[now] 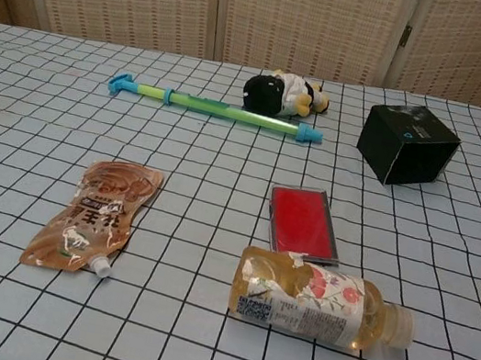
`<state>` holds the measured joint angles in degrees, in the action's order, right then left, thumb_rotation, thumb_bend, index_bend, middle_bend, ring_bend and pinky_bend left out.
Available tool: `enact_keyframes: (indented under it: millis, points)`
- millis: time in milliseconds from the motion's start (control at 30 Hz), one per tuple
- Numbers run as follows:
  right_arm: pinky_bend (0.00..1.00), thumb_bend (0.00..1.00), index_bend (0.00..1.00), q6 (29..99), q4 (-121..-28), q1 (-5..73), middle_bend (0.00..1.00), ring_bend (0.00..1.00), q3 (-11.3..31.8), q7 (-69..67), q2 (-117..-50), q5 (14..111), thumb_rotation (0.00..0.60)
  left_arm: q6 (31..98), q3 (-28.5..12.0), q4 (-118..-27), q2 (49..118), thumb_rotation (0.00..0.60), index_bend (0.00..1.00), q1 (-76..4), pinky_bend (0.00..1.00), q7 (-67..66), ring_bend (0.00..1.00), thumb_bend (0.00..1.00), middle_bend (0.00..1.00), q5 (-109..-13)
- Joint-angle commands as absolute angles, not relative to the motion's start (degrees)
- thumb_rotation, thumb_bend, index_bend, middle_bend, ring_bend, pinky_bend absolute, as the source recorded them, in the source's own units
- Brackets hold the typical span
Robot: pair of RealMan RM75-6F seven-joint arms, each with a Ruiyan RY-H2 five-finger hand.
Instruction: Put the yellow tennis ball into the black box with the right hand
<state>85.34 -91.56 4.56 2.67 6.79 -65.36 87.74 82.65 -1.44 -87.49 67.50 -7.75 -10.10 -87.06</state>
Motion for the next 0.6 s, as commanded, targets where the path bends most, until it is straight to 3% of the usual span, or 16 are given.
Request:
enact_keyframes:
  millis: [33, 500, 600]
  points:
    - [0.05, 0.24, 0.06, 85.1, -91.6, 4.6, 0.02, 0.00, 2.6, 6.9, -65.4, 87.7, 0.600, 82.6, -1.4, -87.5, 67.5, 0.600, 0.11, -7.7, 0.40, -10.1, 0.10, 0.41, 0.09, -87.0]
    - [0.07, 0.24, 0.07, 84.7, -91.9, 4.6, 0.03, 0.00, 1.8, 8.9, -65.5, 88.5, 0.600, 81.7, -1.0, -87.4, 67.5, 0.600, 0.11, -8.2, 0.40, -10.1, 0.10, 0.41, 0.09, -87.1]
    - [0.14, 0.41, 0.12, 85.9, -90.9, 4.3, 0.07, 0.00, 1.6, 10.2, -66.4, 89.9, 0.600, 81.4, -1.0, -87.8, 67.2, 0.600, 0.11, -8.1, 0.40, -9.7, 0.10, 0.41, 0.09, -86.7]
